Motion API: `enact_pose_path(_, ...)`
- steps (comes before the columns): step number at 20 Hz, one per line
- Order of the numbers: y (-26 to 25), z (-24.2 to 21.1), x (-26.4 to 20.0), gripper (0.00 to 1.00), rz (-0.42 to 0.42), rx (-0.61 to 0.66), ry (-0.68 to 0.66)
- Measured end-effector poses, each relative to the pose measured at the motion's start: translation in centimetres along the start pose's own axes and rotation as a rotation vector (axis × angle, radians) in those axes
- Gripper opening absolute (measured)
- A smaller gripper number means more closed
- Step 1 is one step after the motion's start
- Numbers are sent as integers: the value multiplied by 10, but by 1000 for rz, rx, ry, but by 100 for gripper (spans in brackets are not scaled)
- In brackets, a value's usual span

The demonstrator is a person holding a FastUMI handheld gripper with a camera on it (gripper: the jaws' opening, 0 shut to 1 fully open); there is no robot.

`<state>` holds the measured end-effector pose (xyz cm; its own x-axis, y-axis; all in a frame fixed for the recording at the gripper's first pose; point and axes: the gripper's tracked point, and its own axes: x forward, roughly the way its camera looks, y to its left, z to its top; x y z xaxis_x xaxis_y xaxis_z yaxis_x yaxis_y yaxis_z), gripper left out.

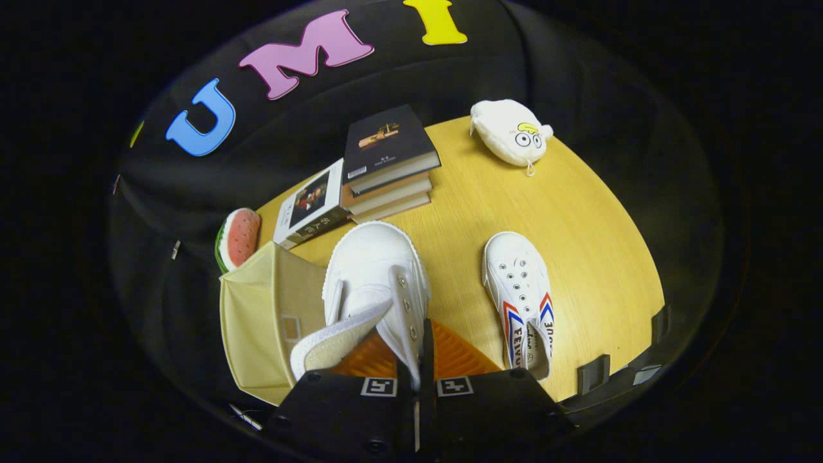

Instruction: Open the storage box then place both shoes into the box .Put the left shoe in first, then the right shoe, with the right side of both shoes facing outward in a uniform manner.

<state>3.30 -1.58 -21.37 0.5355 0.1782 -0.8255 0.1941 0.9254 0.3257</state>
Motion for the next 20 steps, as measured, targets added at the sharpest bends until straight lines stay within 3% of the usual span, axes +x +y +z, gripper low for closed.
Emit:
enact_pose_path(4, 69, 16, -33, 8, 93, 109, -30)
enact_pose_path(7, 126, 11, -41, 8, 162, 96, -21)
enact_pose_path(10, 171, -5, -30, 8, 174, 25, -19)
enact_pose_path(15, 230, -30, -2, 8, 211, 10, 23)
enact_pose_path(20, 244, -57, 34, 8, 158, -8, 78)
